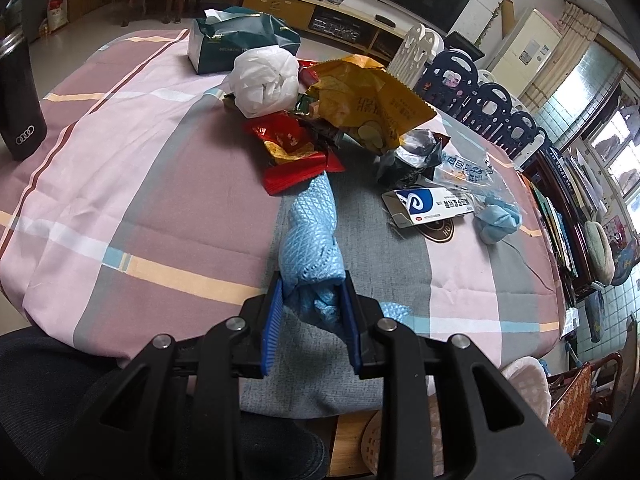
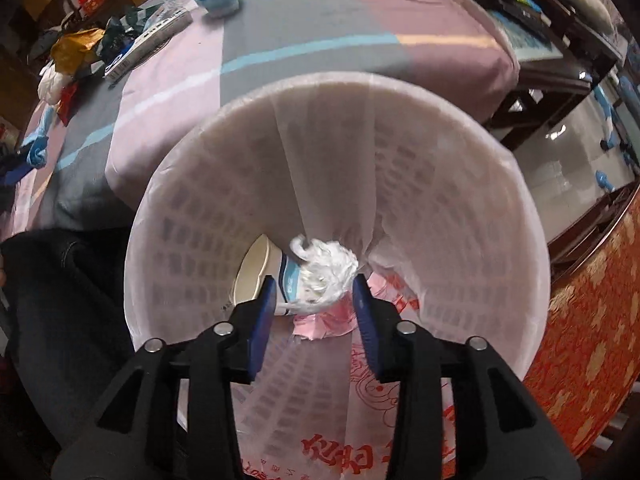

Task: Collect trash
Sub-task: 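Release the tissue into the wastebasket with the right tool while the left drops the blue cloth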

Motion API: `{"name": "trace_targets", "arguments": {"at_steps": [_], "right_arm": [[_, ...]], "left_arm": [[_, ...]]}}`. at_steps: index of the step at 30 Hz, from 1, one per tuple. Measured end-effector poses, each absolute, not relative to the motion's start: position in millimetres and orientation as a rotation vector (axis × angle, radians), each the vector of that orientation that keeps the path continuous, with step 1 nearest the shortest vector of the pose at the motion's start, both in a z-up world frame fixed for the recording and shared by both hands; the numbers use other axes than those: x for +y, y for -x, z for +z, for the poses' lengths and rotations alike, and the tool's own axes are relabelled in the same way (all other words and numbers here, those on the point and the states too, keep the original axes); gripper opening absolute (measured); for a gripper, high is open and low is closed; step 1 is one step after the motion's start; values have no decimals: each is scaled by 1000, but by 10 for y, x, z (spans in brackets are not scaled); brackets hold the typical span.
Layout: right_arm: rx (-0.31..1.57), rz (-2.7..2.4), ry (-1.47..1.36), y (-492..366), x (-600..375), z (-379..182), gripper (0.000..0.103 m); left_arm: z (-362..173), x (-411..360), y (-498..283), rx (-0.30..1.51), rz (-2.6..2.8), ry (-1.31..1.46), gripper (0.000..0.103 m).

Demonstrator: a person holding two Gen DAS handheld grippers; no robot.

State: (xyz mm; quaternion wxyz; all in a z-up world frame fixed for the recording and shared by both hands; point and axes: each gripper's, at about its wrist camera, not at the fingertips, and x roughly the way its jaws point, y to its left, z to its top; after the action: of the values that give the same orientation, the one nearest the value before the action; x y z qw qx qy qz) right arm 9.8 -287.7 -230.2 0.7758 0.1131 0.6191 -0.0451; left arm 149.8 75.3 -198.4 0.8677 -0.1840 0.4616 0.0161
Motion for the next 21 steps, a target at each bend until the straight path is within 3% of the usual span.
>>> {"name": "trace_targets", "arguments": {"at_steps": [2, 5, 16, 21], "right_arm": [[1329, -86, -310, -85, -2936, -2294, 57], [1274, -95, -309, -69, -2987, -2168, 64], [1052, -209, -414, -1, -3471, -1658, 65], [1007, -252, -450, 17, -3645, -1534, 65]], "left_arm": [[-1984, 755, -1498, 967, 33, 385, 28], [-1948, 744, -1485, 975, 3, 403, 28], [-1726, -556, -1021, 1048, -724, 418, 29], [-1835, -1190, -696, 1101, -920, 222, 31]]}}
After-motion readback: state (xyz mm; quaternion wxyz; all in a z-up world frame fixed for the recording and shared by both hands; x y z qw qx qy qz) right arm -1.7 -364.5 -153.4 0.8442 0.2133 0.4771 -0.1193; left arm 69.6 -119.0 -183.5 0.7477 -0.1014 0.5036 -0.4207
